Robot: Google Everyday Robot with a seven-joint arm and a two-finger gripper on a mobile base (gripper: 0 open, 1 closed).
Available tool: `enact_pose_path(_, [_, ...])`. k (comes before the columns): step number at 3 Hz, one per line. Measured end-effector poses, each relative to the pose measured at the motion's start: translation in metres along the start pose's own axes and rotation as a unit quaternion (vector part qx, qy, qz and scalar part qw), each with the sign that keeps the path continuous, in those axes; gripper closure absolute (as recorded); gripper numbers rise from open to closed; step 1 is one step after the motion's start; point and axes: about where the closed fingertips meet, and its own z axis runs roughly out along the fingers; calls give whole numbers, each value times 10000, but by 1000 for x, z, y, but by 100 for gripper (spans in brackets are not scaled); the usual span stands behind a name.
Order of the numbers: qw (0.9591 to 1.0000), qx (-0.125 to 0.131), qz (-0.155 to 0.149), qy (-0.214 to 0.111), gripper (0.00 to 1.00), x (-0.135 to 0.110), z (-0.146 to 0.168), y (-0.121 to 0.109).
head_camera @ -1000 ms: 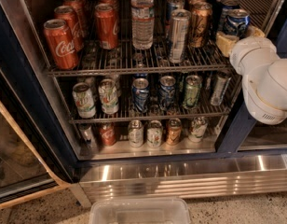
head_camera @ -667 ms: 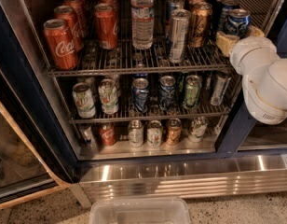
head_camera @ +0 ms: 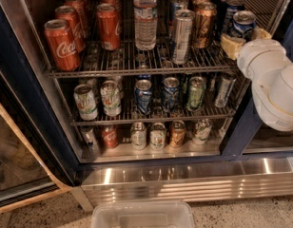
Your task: Pick pepsi can from top shelf of fridge
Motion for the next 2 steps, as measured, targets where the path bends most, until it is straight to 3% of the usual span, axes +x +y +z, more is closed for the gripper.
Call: enact_pose_path(2, [9964, -838, 103, -59, 100, -20, -74, 12])
